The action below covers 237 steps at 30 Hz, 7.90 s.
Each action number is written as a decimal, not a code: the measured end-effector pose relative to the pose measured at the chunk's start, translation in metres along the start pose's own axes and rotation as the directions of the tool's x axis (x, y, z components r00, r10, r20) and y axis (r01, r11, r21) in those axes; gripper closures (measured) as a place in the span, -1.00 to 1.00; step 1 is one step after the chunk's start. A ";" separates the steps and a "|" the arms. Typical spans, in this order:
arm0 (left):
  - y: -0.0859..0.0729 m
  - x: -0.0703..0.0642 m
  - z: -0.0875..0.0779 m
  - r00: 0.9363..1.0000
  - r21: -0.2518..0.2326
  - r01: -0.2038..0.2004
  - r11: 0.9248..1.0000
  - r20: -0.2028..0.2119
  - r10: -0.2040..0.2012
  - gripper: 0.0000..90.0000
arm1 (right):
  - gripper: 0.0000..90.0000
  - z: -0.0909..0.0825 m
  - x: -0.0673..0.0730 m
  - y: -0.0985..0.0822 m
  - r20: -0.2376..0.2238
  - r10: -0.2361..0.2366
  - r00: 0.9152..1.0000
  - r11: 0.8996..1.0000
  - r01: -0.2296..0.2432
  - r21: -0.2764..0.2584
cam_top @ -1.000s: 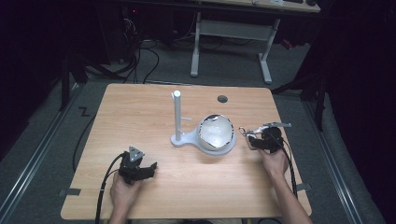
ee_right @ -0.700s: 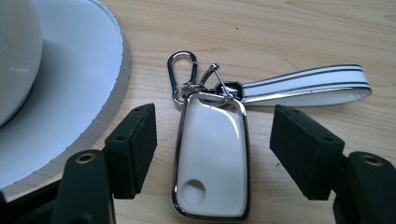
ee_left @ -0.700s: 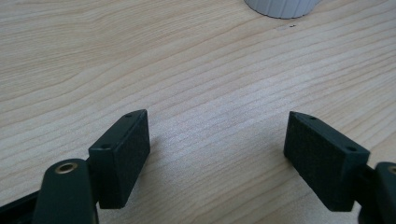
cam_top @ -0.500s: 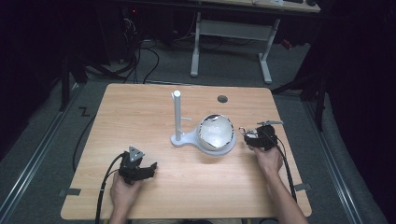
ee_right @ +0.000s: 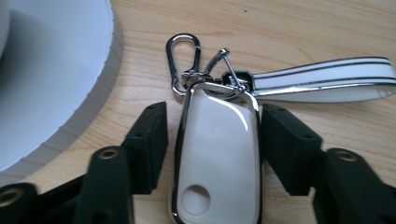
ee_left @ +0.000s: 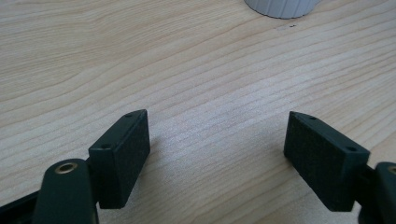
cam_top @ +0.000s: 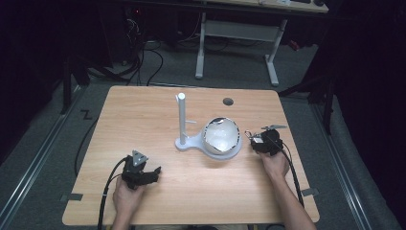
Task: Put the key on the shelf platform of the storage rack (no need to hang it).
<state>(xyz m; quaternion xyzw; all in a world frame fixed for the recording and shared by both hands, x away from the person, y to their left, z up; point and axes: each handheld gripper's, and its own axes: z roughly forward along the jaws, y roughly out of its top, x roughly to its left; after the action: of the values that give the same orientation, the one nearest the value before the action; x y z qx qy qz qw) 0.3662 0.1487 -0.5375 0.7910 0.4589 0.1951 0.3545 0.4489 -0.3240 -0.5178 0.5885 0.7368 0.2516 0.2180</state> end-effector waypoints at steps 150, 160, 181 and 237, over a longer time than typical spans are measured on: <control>0.000 0.000 0.000 1.000 0.000 0.002 1.000 0.003 -0.002 -0.49 | 0.15 -0.068 0.095 0.059 -0.385 -0.255 0.887 0.961 0.189 -0.202; 0.000 0.000 0.000 1.000 0.000 0.001 1.000 0.002 -0.001 -0.49 | 0.15 -0.052 0.102 0.058 -0.384 -0.254 0.888 0.964 0.203 -0.169; 0.000 0.000 0.000 1.000 0.000 0.001 1.000 0.003 -0.001 -0.50 | 0.12 -0.024 0.119 0.057 -0.322 -0.285 0.903 0.959 0.272 -0.085; 0.000 0.000 0.000 1.000 0.000 0.000 1.000 0.001 0.000 -0.49 | -0.01 -0.074 0.063 0.049 -0.285 -0.195 0.938 0.972 0.146 -0.184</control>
<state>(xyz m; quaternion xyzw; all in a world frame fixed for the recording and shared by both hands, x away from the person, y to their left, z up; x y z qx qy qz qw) 0.3662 0.1488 -0.5374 0.7912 0.4588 0.1945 0.3546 0.4269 -0.2616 -0.4310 0.4574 0.7872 0.3767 0.1708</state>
